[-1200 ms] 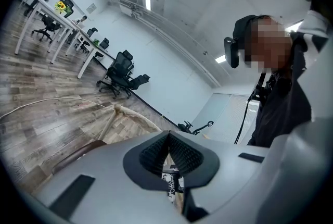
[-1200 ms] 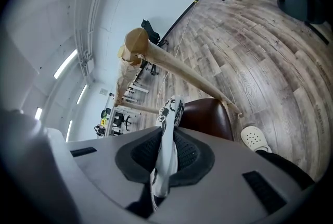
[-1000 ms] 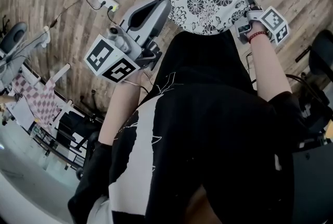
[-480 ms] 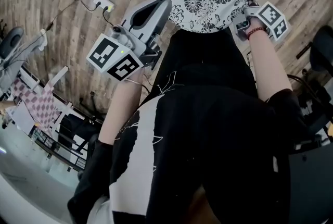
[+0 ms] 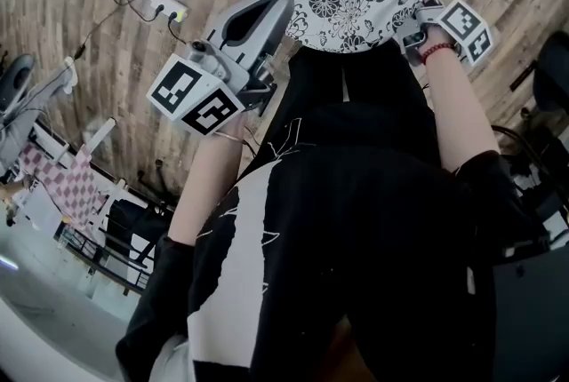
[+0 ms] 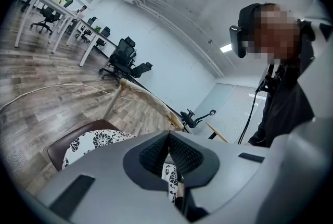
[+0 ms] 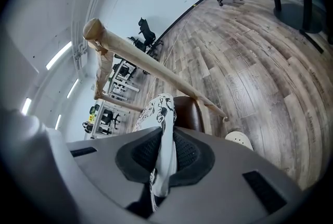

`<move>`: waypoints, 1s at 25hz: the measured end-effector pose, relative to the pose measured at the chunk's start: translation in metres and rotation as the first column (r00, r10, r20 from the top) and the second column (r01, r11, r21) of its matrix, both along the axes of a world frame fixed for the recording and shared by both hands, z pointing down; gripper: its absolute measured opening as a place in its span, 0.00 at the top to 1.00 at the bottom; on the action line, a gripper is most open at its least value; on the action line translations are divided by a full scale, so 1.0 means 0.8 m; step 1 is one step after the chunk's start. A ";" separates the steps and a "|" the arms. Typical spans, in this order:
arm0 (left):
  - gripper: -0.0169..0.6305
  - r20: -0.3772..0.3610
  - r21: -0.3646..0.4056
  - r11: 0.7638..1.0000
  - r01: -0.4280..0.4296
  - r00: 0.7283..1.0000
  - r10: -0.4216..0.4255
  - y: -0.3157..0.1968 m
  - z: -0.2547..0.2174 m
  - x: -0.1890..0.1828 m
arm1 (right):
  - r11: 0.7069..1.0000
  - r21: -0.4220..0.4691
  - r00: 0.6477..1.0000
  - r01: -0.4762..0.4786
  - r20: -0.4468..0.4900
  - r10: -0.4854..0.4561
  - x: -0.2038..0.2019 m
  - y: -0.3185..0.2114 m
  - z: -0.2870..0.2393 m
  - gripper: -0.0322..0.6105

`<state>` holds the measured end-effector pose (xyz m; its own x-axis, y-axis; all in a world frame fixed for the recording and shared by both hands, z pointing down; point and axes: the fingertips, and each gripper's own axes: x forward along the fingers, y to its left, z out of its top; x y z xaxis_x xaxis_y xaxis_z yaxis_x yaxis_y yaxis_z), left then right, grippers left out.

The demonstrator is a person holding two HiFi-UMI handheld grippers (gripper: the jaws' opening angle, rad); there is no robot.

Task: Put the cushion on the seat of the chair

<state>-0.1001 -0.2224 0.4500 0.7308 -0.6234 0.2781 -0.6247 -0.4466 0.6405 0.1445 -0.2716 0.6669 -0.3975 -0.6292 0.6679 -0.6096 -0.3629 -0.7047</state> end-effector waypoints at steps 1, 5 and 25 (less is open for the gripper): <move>0.96 0.001 0.000 1.000 0.004 1.000 -0.004 -0.001 0.002 -0.002 | 1.000 -0.002 1.000 -0.001 0.000 0.001 0.000 0.000 0.003 0.91; 0.96 0.001 -0.008 1.000 0.006 1.000 -0.006 0.000 0.005 -0.003 | 1.000 -0.014 1.000 -0.013 -0.004 0.013 0.002 0.001 0.011 0.91; 0.96 0.009 -0.022 0.999 0.032 0.999 -0.032 0.003 0.027 -0.003 | 0.997 -0.071 0.999 -0.036 -0.008 0.036 0.004 0.001 0.052 0.91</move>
<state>-0.1022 -0.2199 0.4716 0.7083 -0.6399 0.2982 -0.6438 -0.4124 0.6445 0.1481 -0.2708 0.7083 -0.3713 -0.5938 0.7138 -0.5997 -0.4336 -0.6726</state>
